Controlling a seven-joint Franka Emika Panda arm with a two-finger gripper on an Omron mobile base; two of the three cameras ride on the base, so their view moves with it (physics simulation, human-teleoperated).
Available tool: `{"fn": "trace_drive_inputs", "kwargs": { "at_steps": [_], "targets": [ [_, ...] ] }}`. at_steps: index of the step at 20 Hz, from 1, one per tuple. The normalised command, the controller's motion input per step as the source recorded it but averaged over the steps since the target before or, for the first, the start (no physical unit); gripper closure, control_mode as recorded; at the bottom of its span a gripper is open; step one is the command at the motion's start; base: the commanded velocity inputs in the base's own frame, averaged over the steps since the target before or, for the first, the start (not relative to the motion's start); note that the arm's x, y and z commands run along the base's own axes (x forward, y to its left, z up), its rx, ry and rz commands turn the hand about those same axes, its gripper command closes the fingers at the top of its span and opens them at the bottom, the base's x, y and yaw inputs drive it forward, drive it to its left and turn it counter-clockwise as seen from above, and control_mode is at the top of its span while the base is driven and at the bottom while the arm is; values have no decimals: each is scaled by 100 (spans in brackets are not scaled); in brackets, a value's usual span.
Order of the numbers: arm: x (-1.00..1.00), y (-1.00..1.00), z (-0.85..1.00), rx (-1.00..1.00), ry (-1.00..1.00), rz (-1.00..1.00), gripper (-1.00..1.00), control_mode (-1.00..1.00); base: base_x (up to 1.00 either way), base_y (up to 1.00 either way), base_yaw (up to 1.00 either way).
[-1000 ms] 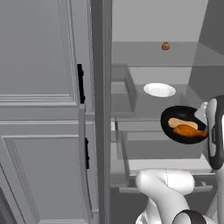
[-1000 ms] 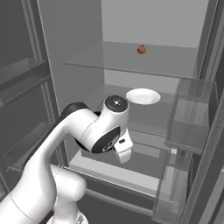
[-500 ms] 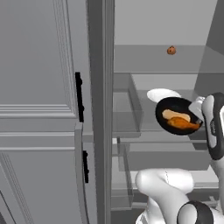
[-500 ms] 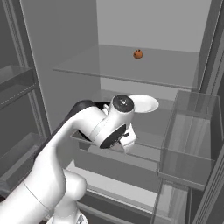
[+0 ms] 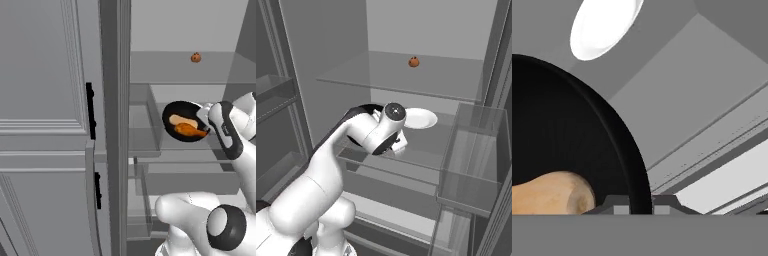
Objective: Pick the chicken drumstick and squash from their plates and place them in the bowl. Then put the bowl in the fridge.
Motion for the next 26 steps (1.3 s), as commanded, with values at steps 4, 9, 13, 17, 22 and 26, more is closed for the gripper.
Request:
{"fn": "trace_drive_inputs", "kwargs": {
  "at_steps": [4,9,13,17,22,26],
  "targets": [
    [68,8,-37,0,-4,2,100,-100,0,0,0],
    [56,9,-34,0,-2,1,100,-100,0,0,0],
    [60,24,-16,0,0,0,100,-100,0,0,0],
    [54,18,-38,0,0,0,100,-100,0,0,0],
    [38,18,-54,0,0,1,100,-100,0,0,0],
    [36,9,-47,0,0,2,100,-100,0,0,0]
  ]
}}
